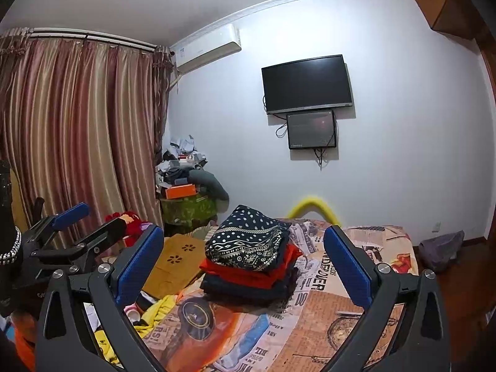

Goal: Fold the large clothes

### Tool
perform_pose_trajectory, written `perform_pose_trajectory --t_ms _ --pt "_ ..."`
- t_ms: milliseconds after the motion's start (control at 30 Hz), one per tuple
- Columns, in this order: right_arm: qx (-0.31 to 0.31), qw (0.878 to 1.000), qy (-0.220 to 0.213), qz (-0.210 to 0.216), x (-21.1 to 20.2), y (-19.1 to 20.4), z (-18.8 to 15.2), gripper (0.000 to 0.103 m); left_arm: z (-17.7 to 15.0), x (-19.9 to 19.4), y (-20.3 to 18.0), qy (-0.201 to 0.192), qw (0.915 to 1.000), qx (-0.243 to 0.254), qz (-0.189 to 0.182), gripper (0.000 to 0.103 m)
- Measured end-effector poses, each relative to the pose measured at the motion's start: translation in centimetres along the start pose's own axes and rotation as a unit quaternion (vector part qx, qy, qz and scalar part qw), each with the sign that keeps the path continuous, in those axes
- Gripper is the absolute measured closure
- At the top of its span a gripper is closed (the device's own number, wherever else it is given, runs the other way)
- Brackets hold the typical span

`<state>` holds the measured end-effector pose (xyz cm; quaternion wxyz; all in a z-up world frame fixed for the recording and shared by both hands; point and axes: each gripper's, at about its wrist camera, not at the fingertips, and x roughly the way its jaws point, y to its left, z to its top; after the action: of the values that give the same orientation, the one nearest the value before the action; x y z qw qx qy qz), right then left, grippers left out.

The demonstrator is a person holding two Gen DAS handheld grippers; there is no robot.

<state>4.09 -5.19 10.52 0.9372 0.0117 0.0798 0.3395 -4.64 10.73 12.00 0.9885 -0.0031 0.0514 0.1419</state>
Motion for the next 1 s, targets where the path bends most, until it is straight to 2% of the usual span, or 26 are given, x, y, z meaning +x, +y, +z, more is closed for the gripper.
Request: perform_pose_trajectory --t_ms 1000 --pt "-0.019 1.000 0.005 -0.001 -0.38 0.34 -0.01 0.000 -0.41 0.55 0.12 0.010 0.9996 -0.022 -0.011 0.001"
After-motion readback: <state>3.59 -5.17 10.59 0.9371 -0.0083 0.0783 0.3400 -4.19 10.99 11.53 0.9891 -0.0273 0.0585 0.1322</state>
